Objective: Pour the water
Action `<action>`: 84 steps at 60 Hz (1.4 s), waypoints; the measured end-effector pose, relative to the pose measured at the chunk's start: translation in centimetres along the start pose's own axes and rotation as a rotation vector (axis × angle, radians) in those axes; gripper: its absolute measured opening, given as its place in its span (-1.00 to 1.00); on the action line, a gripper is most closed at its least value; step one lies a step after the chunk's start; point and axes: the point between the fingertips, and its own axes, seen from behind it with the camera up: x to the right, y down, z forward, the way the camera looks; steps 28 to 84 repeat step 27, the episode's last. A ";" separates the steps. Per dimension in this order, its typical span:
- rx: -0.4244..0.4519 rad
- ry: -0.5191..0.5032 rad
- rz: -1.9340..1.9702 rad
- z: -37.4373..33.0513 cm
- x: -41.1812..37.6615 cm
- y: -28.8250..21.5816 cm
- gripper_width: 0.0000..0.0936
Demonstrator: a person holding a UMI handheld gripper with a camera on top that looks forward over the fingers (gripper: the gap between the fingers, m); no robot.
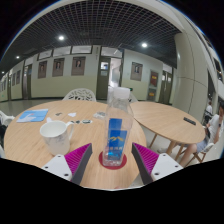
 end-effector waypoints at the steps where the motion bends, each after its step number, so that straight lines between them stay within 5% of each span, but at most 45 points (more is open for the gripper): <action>1: 0.001 -0.002 0.002 -0.6 -0.2 0.2 0.82; 27: 0.090 -0.296 0.058 -18.0 -15.3 3.9 0.83; 84: 0.090 -0.296 0.058 -18.0 -15.3 3.9 0.83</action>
